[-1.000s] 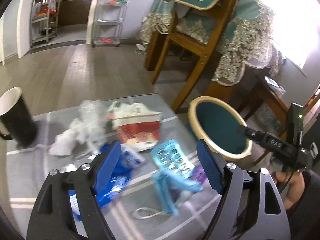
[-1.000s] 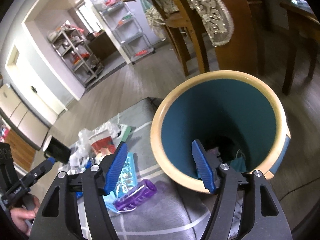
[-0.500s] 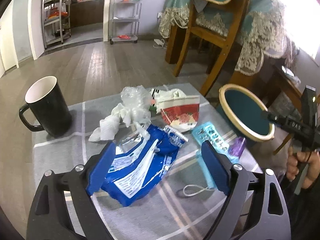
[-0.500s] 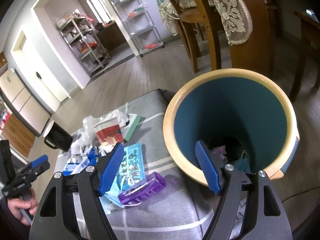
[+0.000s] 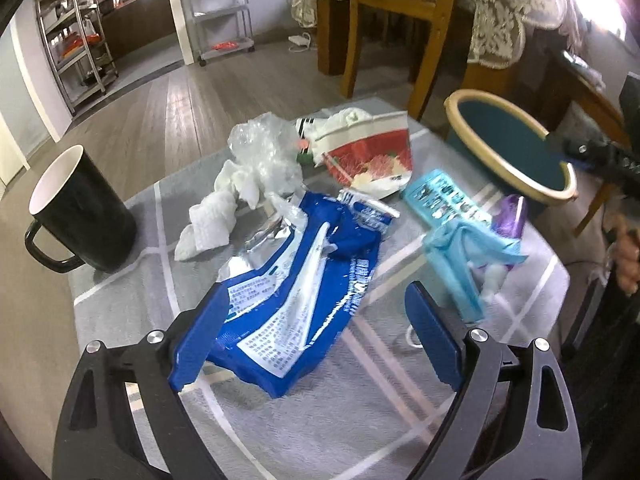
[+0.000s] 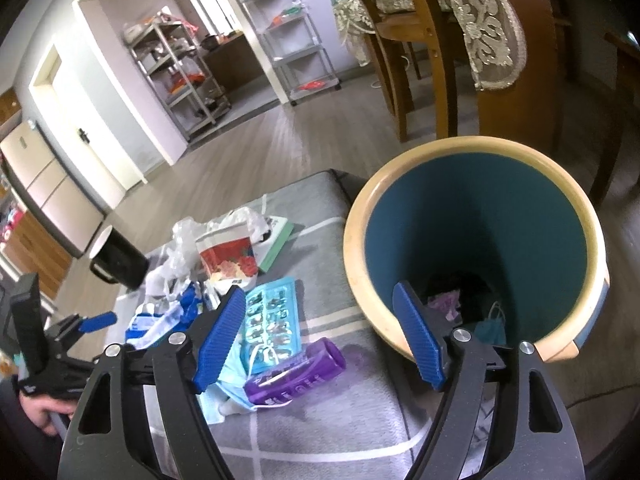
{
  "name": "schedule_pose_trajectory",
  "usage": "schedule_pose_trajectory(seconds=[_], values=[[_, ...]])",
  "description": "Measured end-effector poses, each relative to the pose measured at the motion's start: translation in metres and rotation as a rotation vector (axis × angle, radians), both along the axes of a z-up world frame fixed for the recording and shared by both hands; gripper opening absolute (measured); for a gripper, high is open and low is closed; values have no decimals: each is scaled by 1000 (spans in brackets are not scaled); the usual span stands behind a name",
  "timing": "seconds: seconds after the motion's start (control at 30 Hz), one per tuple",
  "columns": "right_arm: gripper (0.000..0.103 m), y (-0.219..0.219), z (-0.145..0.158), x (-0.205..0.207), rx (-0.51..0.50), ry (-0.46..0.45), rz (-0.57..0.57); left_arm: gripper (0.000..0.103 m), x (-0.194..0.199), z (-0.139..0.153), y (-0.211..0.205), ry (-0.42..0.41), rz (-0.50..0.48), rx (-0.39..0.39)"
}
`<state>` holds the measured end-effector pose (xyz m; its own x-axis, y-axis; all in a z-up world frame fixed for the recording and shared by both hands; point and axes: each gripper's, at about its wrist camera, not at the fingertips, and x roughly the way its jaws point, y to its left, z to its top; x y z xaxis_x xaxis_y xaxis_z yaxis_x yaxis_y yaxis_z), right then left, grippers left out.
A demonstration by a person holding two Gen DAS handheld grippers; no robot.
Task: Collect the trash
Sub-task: 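Grasp the blue wipes package with the left tool while the right tool grasps the red-white paper cup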
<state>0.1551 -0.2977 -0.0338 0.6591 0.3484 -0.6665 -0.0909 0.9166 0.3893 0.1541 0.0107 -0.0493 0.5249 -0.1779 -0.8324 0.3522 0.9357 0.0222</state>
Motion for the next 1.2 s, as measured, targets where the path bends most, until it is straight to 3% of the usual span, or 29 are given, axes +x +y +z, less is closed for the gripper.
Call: schedule_pose_trajectory(seconds=[0.1,0.27,0.37,0.47,0.53,0.67,1.2], values=[[77,6,0,1,-10,0,16,84,4,-5,-3,-9,-17,21],[77,17,0,4,-14,3,43,55,16,-21,-9,19,-38,92],[77,25,2,5,-17,-2,66,43,23,-31,-10,33,-30,134],[77,35,4,7,-30,-12,99,22,25,-35,-9,51,-24,130],[77,41,2,9,-39,-9,118,14,24,-33,-10,51,-27,127],[77,48,-2,12,-48,5,137,9,17,-30,-9,49,-27,128],[77,57,-19,46,2,64,175,7,-20,10,4,3,20,-90]])
